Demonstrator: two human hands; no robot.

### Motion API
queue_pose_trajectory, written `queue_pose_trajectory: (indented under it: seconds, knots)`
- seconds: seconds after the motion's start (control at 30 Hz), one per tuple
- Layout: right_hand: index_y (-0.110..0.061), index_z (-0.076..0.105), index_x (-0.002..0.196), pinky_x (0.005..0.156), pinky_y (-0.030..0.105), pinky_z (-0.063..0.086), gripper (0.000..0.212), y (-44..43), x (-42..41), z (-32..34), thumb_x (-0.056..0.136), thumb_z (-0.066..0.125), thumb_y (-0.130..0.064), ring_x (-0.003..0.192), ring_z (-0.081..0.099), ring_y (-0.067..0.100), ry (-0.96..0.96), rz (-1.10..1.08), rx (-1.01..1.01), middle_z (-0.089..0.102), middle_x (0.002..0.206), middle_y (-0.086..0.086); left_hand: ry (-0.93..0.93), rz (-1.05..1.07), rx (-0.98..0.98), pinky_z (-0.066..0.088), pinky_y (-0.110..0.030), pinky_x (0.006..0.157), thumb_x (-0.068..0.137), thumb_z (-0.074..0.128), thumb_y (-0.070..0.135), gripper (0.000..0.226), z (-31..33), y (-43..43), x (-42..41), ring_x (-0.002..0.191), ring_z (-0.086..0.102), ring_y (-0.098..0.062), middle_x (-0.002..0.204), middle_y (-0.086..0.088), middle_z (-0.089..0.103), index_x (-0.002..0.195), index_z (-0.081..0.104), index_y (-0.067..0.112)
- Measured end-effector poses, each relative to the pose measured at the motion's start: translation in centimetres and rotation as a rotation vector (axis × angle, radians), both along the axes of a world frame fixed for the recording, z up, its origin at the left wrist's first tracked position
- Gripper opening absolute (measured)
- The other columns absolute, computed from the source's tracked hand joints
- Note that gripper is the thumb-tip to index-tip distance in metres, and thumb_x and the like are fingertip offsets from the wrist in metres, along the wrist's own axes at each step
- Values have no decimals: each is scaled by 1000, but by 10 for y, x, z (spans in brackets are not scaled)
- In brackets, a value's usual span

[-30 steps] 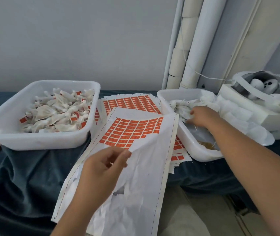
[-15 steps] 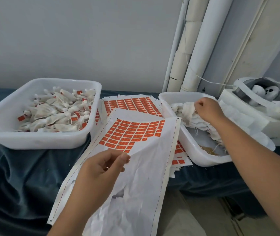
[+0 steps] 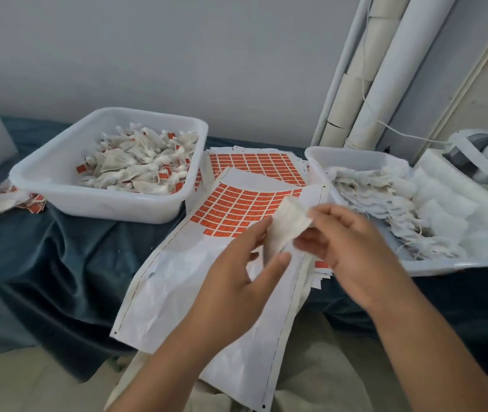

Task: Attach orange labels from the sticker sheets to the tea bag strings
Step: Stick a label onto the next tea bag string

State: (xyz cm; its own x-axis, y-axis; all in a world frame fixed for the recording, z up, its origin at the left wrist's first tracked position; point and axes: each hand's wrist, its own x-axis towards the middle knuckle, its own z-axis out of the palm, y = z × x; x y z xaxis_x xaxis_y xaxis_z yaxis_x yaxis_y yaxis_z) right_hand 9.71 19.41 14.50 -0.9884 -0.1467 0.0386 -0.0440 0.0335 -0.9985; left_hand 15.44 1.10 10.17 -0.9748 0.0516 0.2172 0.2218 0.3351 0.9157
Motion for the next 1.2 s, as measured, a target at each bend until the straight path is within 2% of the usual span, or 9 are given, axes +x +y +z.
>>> queue_pose_trajectory:
  seconds: [0.07,0.23,0.37,0.47,0.6,0.83,0.93,1.07,1.2]
  knots:
    - [-33,80,102,86,28,63,16,-9,17,-13,95,67,-40,101,78,20,-12,72,4,80,107,3,32,-57,48,42,2,88,88,56,73,56,1,4,4,125,47,23,132,54,46,140,37,62]
    - [-38,80,108,84,24,62,20,-5,38,-20,105,61,-32,101,77,16,-1,123,105,81,105,-3,68,-17,58,54,-11,78,93,58,57,23,-4,11,3,101,69,-3,102,26,71,113,64,47]
    - [-34,80,100,67,25,58,24,2,49,-25,97,62,-51,72,68,5,107,-75,124,76,87,-12,34,70,66,56,-16,69,108,52,39,27,-16,14,2,87,67,-10,84,10,69,89,70,30]
    - [-44,72,106,71,24,51,25,7,50,-30,94,62,-63,73,63,1,119,-127,235,68,82,-19,-4,77,75,54,-19,66,107,48,45,36,-15,14,2,85,66,-14,84,5,68,90,67,20]
    - [-40,73,92,68,17,50,15,8,49,-30,103,63,-41,75,65,2,182,-63,360,72,81,-15,-63,78,133,46,-3,62,92,45,64,33,-1,13,5,89,64,2,85,16,65,91,63,36]
    - [-48,69,103,74,10,53,13,3,49,-32,96,63,-57,89,70,2,201,-2,320,74,93,-19,-87,62,139,47,-4,66,104,50,45,29,0,10,6,91,63,-6,86,10,65,94,68,25]
    - [-41,72,93,68,10,51,9,4,50,-29,100,65,-40,77,69,3,219,-65,337,72,81,-15,-111,52,133,47,-2,66,104,50,44,26,2,9,7,93,63,-3,88,13,67,93,67,28]
    - [-23,67,73,50,24,40,28,14,46,-24,100,63,-26,50,42,11,-75,100,98,49,59,0,-118,-36,152,52,-7,67,94,57,58,20,7,6,7,98,64,4,99,26,67,101,69,44]
    - [-16,53,64,41,19,25,25,21,41,-21,79,74,-16,42,26,7,-511,443,-635,36,52,-4,-62,-149,144,57,-17,58,79,63,66,30,11,2,8,92,68,-3,93,21,70,94,74,43]
